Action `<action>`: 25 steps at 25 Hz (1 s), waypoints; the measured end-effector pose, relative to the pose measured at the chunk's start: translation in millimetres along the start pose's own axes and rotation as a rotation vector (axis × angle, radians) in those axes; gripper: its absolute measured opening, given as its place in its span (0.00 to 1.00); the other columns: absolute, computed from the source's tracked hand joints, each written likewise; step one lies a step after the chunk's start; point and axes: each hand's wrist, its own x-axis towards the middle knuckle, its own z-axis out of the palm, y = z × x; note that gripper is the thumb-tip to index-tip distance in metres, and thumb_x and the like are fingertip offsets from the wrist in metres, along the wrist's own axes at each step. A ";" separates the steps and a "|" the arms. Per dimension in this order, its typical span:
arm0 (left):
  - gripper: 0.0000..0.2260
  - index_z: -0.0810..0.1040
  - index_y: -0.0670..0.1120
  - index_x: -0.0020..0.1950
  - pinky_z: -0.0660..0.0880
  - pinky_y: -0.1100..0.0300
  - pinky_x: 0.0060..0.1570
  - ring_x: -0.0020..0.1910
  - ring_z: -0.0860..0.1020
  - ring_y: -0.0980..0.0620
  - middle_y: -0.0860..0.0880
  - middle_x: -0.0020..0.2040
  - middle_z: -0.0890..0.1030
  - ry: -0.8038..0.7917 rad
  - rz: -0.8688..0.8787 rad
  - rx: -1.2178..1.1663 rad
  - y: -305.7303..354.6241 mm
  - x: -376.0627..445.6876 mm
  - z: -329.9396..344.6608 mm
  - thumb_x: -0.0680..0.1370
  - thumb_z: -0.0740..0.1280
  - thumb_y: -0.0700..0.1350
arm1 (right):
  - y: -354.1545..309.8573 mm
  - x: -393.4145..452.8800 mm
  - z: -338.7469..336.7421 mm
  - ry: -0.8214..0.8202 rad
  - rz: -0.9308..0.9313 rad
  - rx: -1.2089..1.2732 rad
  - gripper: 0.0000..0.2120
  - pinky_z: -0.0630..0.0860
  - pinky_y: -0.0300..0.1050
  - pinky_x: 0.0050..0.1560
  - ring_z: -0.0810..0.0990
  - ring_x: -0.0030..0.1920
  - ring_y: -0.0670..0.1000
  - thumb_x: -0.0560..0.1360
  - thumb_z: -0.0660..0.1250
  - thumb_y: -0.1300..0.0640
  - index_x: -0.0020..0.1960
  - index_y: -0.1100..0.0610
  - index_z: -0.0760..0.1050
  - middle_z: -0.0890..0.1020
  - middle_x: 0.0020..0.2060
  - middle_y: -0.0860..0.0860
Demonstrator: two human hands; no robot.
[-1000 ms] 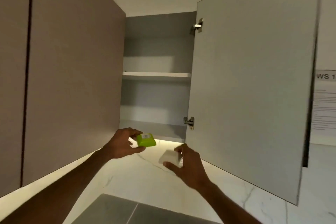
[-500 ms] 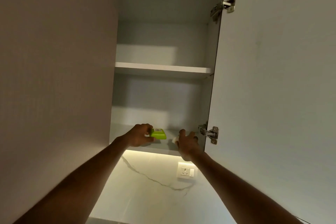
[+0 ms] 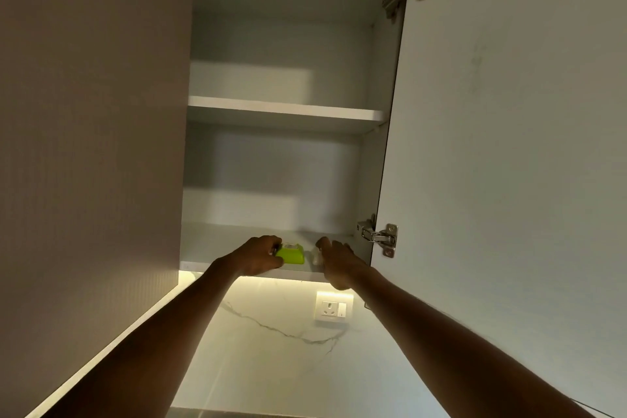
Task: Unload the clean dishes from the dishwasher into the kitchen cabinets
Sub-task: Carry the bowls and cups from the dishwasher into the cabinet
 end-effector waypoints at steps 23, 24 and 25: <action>0.34 0.58 0.51 0.83 0.70 0.46 0.72 0.78 0.66 0.46 0.49 0.82 0.63 0.115 0.329 0.154 251.4 -321.2 333.5 0.80 0.57 0.65 | 273.9 -496.9 155.5 0.274 0.135 0.100 0.35 0.54 0.61 0.82 0.52 0.84 0.60 0.82 0.54 0.33 0.82 0.53 0.60 0.55 0.84 0.59; 0.34 0.58 0.51 0.84 0.69 0.46 0.74 0.79 0.65 0.46 0.50 0.82 0.63 0.073 0.360 0.132 280.3 -333.6 358.2 0.81 0.57 0.65 | 302.2 -533.0 163.0 0.250 0.206 0.116 0.36 0.53 0.61 0.82 0.51 0.84 0.60 0.82 0.54 0.33 0.82 0.53 0.60 0.55 0.84 0.59; 0.34 0.58 0.50 0.84 0.69 0.46 0.74 0.79 0.66 0.46 0.49 0.82 0.63 0.028 0.398 0.110 311.5 -345.0 386.5 0.81 0.57 0.64 | 332.1 -570.8 172.7 0.216 0.282 0.130 0.36 0.52 0.61 0.83 0.50 0.84 0.60 0.82 0.54 0.33 0.82 0.54 0.60 0.54 0.84 0.59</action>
